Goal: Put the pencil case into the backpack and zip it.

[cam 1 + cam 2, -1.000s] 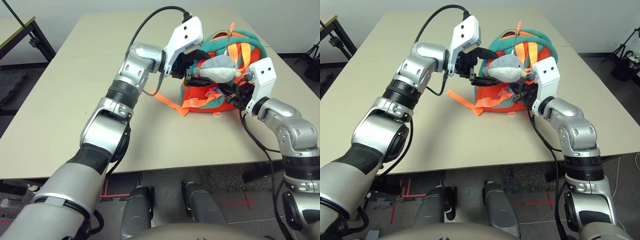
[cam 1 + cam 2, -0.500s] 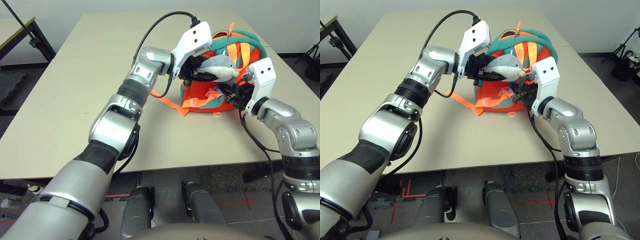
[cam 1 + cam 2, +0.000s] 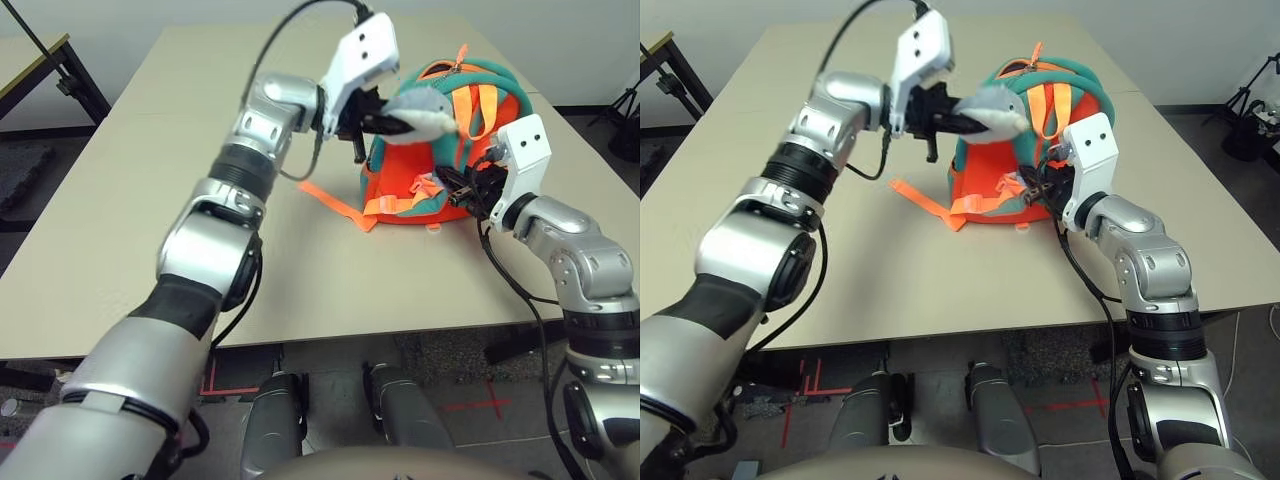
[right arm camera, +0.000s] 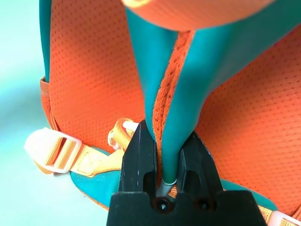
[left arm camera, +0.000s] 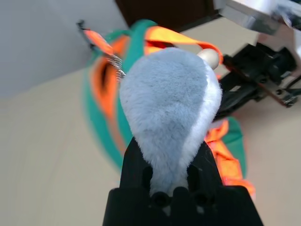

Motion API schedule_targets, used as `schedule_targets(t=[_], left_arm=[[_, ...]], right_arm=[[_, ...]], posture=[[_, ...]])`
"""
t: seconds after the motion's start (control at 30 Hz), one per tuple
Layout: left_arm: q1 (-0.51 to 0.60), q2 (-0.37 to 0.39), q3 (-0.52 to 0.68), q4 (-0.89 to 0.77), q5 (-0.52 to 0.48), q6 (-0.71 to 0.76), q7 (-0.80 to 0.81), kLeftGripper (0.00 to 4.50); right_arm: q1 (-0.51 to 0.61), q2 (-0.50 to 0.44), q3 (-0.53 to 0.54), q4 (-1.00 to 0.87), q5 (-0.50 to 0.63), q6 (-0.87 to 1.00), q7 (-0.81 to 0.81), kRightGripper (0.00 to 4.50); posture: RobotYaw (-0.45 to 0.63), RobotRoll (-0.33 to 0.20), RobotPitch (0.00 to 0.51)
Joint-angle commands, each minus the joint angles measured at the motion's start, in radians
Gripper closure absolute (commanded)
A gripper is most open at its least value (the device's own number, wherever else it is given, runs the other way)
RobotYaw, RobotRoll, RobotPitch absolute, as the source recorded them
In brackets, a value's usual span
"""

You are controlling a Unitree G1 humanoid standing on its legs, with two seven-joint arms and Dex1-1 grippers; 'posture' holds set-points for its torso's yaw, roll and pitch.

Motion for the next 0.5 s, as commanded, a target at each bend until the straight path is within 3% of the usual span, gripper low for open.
schedule_targets(t=[0.03,0.3,0.5], left_arm=[[-0.008,0.059,0.02,-0.021,-0.007,0.031,-0.02,4.2],[0.08,0.194,0.013,-0.041,0.007,0.088,-0.065,4.2],[0.196,0.246,-0.021,-0.072,0.027,0.138,-0.111,4.2]], right_arm=[[0.005,0.009,0.031,0.039,-0.016,0.013,0.007,4.25],[-0.015,0.007,0.04,0.067,-0.025,-0.002,0.021,4.25],[-0.016,0.001,0.043,0.071,-0.027,-0.008,0.024,4.25]], posture=[[-0.21,0.0,0.094],[-0.2,0.0,0.092],[-0.21,0.0,0.09]])
